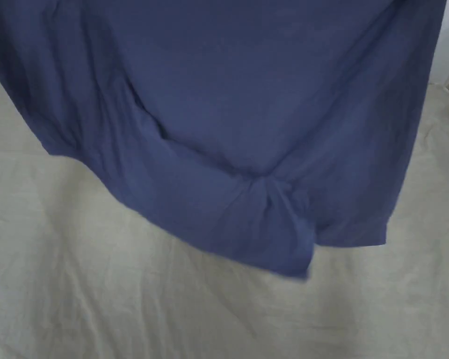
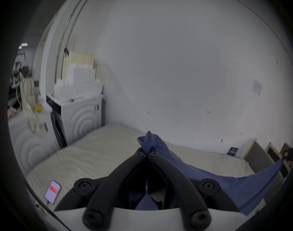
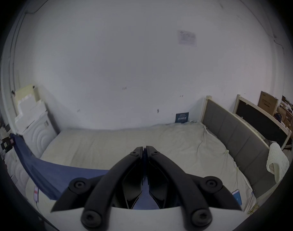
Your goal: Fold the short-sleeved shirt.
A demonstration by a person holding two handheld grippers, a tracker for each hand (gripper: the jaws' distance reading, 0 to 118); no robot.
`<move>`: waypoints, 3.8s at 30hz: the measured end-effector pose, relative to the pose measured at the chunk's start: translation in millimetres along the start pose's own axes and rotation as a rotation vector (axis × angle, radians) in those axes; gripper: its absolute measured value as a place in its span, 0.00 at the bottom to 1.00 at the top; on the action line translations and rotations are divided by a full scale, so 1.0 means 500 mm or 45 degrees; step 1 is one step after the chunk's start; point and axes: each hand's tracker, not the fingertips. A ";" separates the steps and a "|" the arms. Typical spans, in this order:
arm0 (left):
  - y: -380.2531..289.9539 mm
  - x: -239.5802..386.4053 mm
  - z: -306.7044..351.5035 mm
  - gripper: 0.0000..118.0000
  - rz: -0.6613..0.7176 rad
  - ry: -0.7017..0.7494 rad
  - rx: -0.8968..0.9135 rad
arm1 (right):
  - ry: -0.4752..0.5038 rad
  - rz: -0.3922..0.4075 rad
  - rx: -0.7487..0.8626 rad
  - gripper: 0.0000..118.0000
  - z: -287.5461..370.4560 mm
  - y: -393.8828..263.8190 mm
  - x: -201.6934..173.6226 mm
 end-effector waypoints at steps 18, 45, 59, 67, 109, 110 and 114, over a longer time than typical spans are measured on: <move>0.210 0.258 -0.154 0.00 0.254 0.132 0.668 | -0.086 -0.180 0.584 0.02 -0.117 0.275 -0.026; -0.504 0.113 -0.206 0.00 -0.177 0.072 -0.248 | -0.049 -0.375 -0.284 0.02 -0.287 -0.490 0.097; -0.820 -0.071 0.063 0.00 -0.142 0.028 -0.516 | -0.022 -0.307 -0.609 0.02 -0.096 -0.884 0.138; -0.862 -0.176 0.262 0.00 0.002 -0.065 -0.430 | 0.037 -0.159 -0.561 0.02 0.028 -0.898 0.162; -0.820 -0.285 0.544 1.00 0.182 -0.159 -0.478 | -0.045 0.013 -0.339 0.84 0.311 -0.932 0.217; -0.802 -0.268 0.542 1.00 0.108 -0.178 -0.407 | -0.040 0.041 -0.272 0.84 0.320 -0.919 0.205; -0.768 -0.195 0.514 1.00 -0.135 -0.223 -0.230 | -0.004 0.116 -0.055 0.84 0.345 -0.893 0.148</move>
